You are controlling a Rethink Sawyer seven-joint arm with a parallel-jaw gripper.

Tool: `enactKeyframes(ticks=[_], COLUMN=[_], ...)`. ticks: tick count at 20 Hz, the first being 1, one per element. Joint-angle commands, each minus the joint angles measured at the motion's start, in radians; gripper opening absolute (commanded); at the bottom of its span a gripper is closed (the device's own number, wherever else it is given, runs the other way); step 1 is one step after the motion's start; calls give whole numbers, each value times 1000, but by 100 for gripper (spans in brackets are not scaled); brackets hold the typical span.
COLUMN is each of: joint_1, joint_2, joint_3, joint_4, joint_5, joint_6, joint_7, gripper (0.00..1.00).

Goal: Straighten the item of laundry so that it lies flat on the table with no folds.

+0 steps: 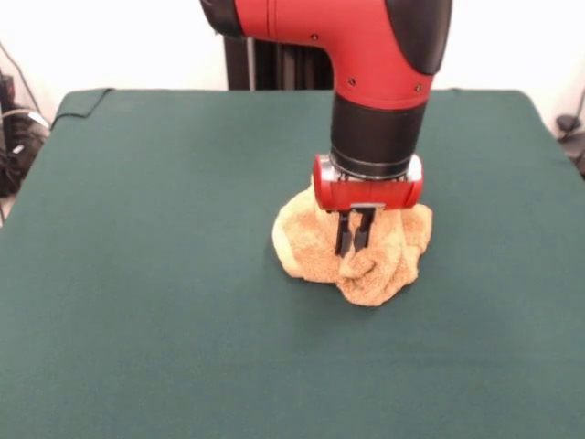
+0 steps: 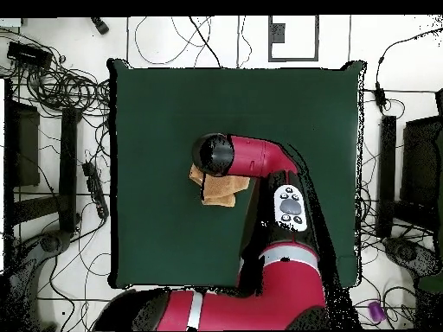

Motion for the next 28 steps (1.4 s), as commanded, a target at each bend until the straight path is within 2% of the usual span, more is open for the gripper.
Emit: enactKeyframes(ticks=[1, 3, 5, 11, 14, 18, 23, 26, 28], joint_1=[31, 3, -32, -124, -182, -238, -255, -247, -236], joint_2=[-227, -280, -314, -372, -345, -254, -231, -214, -210], joint_3=[1, 15, 35, 53, 78, 120, 133, 145, 151], joint_4=[114, 109, 114, 145, 116, 14, -154, -288, -341], joint_5=[79, 87, 85, 45, 21, -20, -72, -107, -127], joint_6=[268, 383, 432, 455, 460, 466, 620, 742, 785], joint_7=[200, 156, 102, -21, -74, -123, -162, -176, -176], gripper=[0, 0, 0, 0, 0, 0, 0, 0, 0])
